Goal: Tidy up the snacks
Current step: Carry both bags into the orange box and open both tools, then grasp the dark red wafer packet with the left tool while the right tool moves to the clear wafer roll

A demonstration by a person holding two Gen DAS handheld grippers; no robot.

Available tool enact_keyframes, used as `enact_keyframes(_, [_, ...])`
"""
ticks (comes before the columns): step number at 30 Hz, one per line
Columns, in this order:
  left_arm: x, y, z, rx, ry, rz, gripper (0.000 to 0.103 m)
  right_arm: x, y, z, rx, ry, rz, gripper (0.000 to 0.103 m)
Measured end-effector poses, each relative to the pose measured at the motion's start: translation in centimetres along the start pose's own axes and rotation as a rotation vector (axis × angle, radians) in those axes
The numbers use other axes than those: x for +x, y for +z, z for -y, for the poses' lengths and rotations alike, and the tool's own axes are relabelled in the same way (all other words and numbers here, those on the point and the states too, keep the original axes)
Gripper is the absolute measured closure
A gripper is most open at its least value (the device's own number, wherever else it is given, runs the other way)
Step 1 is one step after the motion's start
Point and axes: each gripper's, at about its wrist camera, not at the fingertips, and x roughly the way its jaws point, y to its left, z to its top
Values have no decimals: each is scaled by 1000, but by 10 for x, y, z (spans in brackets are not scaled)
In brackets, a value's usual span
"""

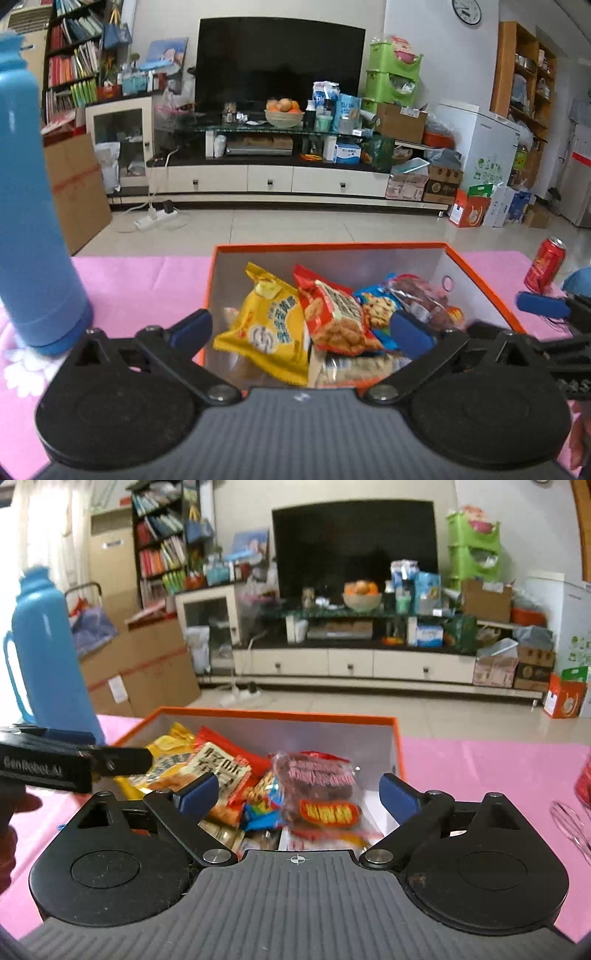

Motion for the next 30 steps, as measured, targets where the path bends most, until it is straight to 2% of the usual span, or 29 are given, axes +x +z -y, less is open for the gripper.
enact_keyframes(4, [-26,-13,11,18,3,-3,2,-44,-27,5,12,-5,2,11])
enact_keyframes(8, [-50,-41,23,-2,-16,-36,1,-74,-65,14,45,-13,-58,11])
enact_keyframes(13, [-72,-104,40,-35,-13,-168,1,-95,-113,41,198,-30,-100,11])
enact_keyframes(16, [-85,-136,44,-82,-5,-234,1,-97,-117,62,298,-20,-105,11])
enact_keyframes(19, [-88,-156,44,-123,0,-289,1,-101,-116,71,312,-22,-74,11])
enact_keyframes(21, [-86,-154,43,-113,45,-302,1,-101,-116,73,324,-19,-76,11])
enact_keyframes(25, [-80,-127,38,-110,89,-233,1,-103,-114,79,360,16,-69,11])
enact_keyframes(28, [-62,-101,32,-74,143,-180,1,-109,-112,87,391,22,-58,11])
enact_keyframes(30, [-41,-89,27,-57,169,-180,1,-109,-111,94,433,33,-55,10])
